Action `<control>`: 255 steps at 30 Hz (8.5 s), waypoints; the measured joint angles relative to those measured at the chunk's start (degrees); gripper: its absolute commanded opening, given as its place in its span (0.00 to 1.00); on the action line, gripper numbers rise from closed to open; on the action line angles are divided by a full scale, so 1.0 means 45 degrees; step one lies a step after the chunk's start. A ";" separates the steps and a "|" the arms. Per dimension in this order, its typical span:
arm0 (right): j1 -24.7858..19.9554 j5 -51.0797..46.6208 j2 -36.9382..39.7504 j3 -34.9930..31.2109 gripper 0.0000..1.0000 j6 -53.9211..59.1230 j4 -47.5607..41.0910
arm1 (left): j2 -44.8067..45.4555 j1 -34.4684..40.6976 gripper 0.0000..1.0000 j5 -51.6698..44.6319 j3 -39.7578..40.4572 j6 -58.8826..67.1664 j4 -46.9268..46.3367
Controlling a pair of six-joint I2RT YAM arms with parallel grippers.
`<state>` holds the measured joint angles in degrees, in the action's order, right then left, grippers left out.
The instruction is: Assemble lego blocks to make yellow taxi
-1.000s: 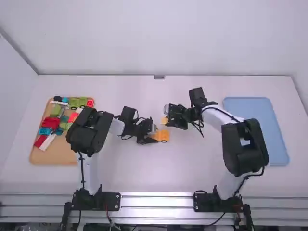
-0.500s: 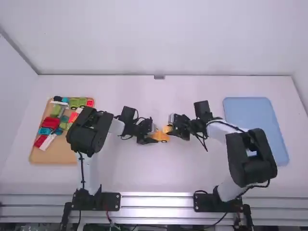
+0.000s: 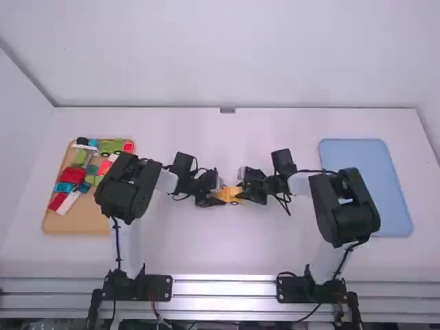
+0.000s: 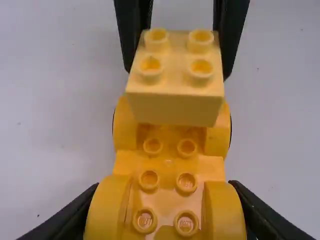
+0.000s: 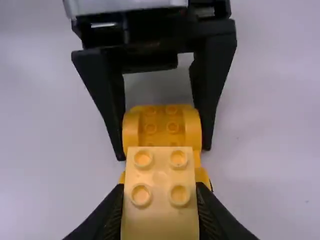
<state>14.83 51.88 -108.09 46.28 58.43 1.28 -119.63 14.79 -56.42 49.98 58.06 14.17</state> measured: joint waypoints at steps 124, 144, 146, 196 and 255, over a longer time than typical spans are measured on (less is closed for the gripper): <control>-0.0821 -0.2307 0.2254 0.1773 0.98 -0.2317 -0.1715 | 0.0000 0.0015 0.99 0.0510 0.0000 -0.1243 0.0806; -0.0194 -0.2977 0.2254 0.1768 0.98 -0.2637 -0.0903 | 0.5882 -0.3385 0.99 0.1239 0.0000 -0.2506 -0.5396; -0.0083 -0.3162 0.2249 0.1773 0.98 -0.3007 -0.0481 | 0.6489 -0.3934 0.99 0.1729 0.0000 -0.3594 -0.5775; 0.0583 -0.4274 0.2249 0.1768 0.98 -0.5207 0.2399 | 0.5882 -1.1696 0.99 1.1628 0.5969 -1.4843 -1.5897; 0.0583 -0.4284 0.2249 0.1773 0.98 -0.5979 0.3589 | 0.1705 -0.9816 0.46 1.1545 0.4473 -0.5455 -1.2497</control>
<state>17.45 32.60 -97.97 54.26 31.53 17.43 -111.96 -29.39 -4.47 70.11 33.52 -42.06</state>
